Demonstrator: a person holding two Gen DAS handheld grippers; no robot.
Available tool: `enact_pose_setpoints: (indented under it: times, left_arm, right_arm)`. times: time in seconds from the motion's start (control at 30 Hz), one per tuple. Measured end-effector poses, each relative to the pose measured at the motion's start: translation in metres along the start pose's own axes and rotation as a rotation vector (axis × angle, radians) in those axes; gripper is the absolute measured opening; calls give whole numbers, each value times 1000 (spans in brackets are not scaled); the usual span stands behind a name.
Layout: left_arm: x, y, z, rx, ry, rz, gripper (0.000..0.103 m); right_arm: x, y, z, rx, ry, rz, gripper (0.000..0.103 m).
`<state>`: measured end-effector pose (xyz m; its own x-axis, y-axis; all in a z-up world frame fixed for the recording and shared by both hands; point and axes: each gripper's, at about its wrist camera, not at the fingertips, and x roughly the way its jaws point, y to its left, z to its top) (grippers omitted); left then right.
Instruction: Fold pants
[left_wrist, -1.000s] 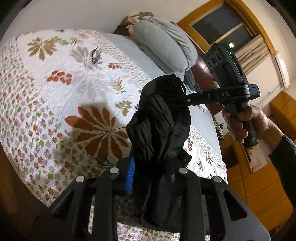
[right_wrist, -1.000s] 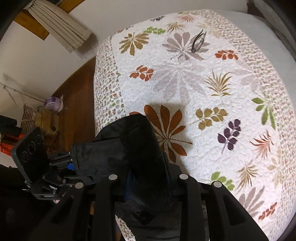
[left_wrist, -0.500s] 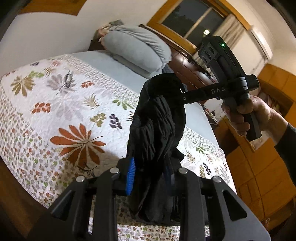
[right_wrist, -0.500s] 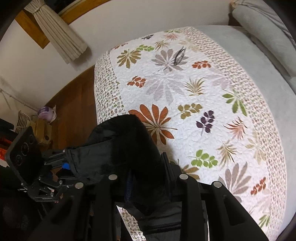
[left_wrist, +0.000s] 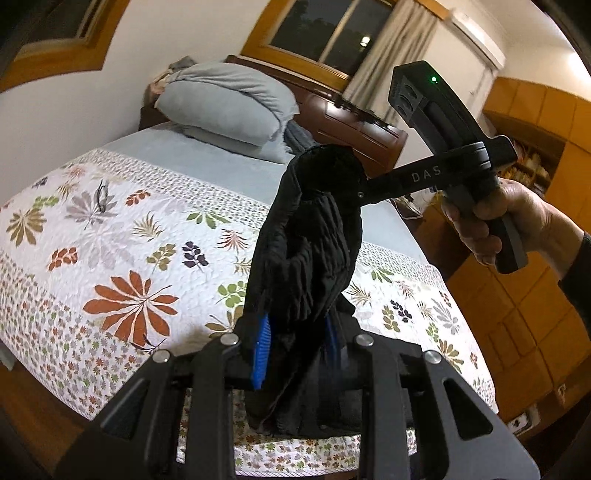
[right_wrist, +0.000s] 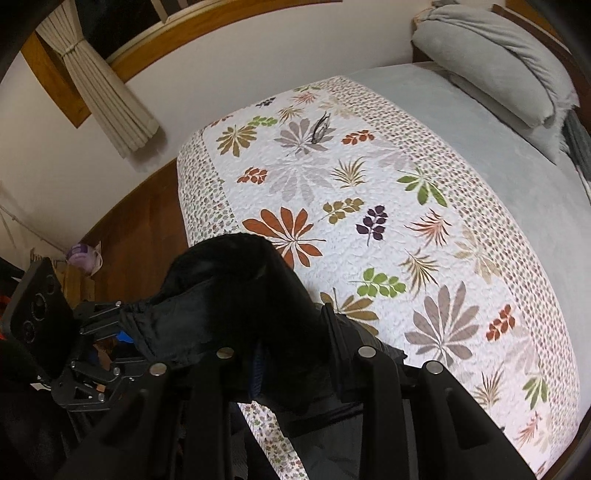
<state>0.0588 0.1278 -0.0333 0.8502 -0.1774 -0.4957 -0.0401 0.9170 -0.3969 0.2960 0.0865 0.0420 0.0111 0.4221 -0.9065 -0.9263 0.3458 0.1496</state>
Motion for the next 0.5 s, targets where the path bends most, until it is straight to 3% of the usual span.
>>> enact_pose_setpoints:
  times: [0.5]
  left_arm:
    - [9,-67,-2,137,48,-35,24]
  right_arm:
    - [-43,-31,-65,97,-88,-33,29]
